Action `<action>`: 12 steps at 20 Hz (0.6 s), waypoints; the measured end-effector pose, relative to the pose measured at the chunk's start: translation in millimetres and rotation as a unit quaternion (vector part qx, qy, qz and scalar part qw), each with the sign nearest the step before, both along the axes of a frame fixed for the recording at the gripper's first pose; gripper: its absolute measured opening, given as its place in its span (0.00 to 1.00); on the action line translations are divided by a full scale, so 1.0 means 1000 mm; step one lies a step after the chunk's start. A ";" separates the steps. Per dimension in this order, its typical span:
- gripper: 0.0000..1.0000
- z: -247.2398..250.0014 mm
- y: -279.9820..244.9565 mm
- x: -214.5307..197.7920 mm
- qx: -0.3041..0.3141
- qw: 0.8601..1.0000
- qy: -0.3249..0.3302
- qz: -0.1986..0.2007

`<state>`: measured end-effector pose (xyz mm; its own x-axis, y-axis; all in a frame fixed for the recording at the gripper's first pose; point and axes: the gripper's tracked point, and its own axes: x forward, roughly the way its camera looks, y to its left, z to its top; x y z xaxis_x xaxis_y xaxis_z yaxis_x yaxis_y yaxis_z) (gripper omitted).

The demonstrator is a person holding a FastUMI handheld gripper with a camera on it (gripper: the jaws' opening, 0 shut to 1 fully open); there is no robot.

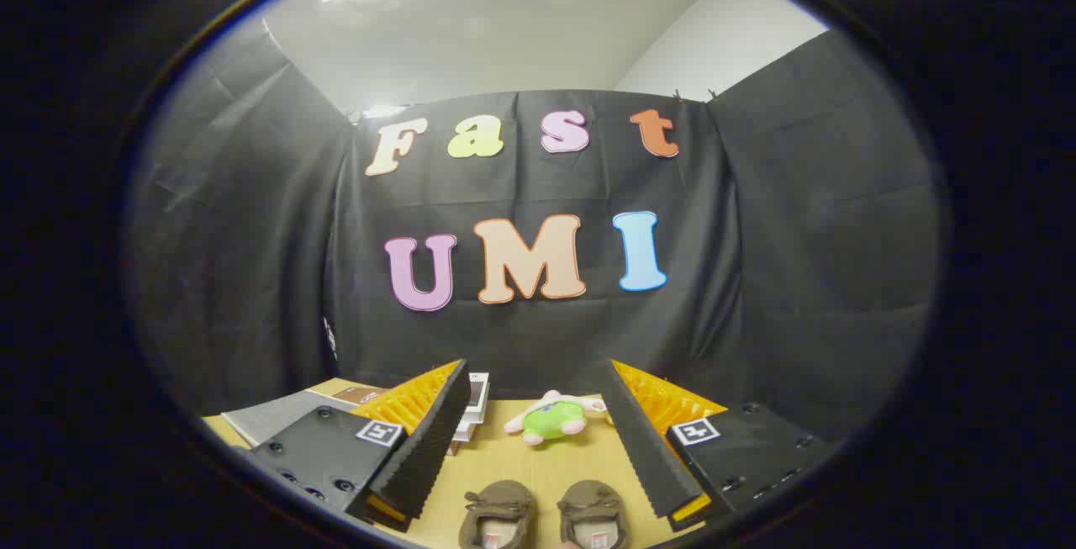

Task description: Open the storage box then place both shoes into the box .Put the left shoe in first, then the right shoe, with the right side of both shoes facing outward in a uniform manner.

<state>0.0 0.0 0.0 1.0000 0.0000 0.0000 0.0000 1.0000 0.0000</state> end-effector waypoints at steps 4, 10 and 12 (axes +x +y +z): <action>1.00 -0.012 0.008 0.010 -0.006 1.000 0.018 0.023; 1.00 -0.010 0.013 0.014 -0.005 0.999 0.013 0.031; 1.00 -0.011 0.016 0.014 -0.007 0.999 0.016 0.034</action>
<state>14.2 15.9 -11.5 0.9973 0.0668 -0.0317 -0.0672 0.9976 -0.0136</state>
